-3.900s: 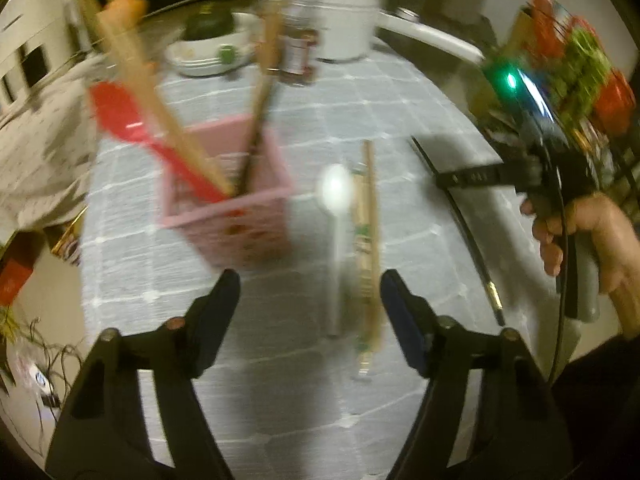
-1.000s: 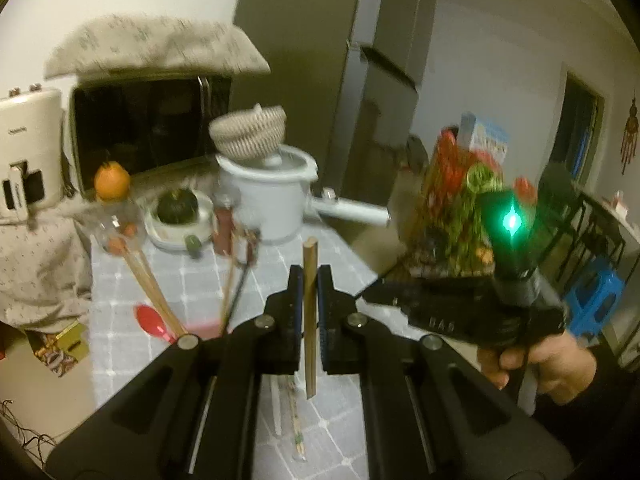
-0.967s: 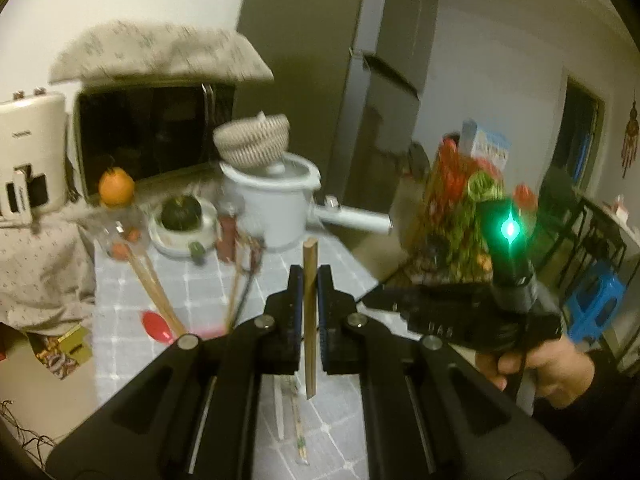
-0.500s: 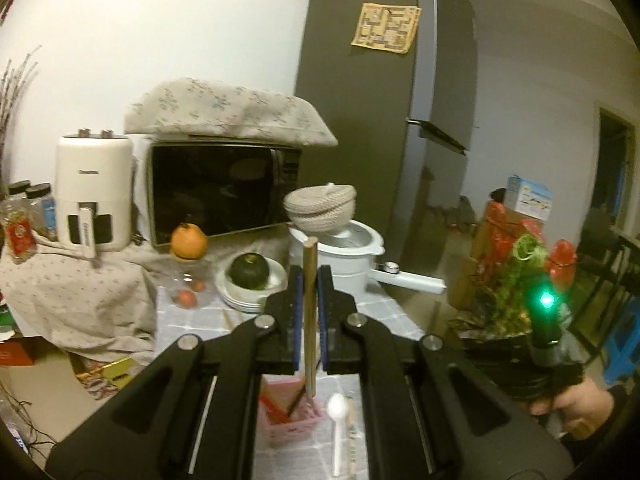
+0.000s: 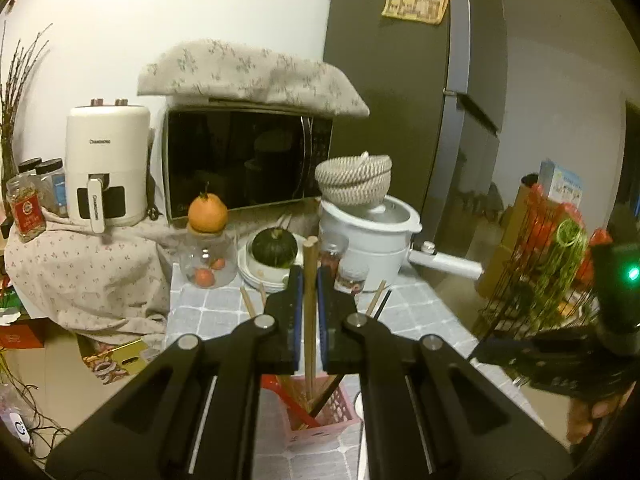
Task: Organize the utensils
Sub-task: 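Lift the wooden chopstick with the left tool and drop it into the pink holder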
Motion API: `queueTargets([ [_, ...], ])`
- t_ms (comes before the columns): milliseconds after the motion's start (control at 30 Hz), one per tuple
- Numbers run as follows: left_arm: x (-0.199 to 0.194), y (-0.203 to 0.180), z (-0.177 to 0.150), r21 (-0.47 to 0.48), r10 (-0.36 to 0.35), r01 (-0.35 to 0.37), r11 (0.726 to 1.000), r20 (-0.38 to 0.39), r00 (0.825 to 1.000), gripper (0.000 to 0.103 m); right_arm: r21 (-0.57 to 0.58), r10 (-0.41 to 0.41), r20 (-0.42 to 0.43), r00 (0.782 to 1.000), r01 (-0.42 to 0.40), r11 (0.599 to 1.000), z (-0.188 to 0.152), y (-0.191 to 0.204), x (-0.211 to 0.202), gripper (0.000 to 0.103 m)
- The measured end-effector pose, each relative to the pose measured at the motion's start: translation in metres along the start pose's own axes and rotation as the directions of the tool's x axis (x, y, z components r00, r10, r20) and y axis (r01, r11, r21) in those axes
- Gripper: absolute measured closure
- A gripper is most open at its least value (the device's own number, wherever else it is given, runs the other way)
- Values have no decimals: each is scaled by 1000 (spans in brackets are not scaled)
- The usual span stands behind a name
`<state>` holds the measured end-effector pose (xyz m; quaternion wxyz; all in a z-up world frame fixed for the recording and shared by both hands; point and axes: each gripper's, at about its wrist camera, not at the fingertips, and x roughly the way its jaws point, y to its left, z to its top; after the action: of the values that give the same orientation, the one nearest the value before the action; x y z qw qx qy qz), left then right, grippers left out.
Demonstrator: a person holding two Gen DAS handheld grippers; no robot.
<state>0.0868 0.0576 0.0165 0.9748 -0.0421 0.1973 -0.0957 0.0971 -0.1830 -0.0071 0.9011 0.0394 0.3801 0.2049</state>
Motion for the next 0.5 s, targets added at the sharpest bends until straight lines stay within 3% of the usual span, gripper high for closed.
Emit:
queueTargets([
  [233, 21, -6, -8, 24, -9, 10, 1000, -23, 1000, 95, 5, 0, 0, 1000, 0, 1000, -1, 0, 0, 98],
  [500, 55, -10, -20, 38, -18, 24, 999, -137, 990, 95, -1, 14, 33, 999, -14, 1000, 6, 6, -6, 98],
])
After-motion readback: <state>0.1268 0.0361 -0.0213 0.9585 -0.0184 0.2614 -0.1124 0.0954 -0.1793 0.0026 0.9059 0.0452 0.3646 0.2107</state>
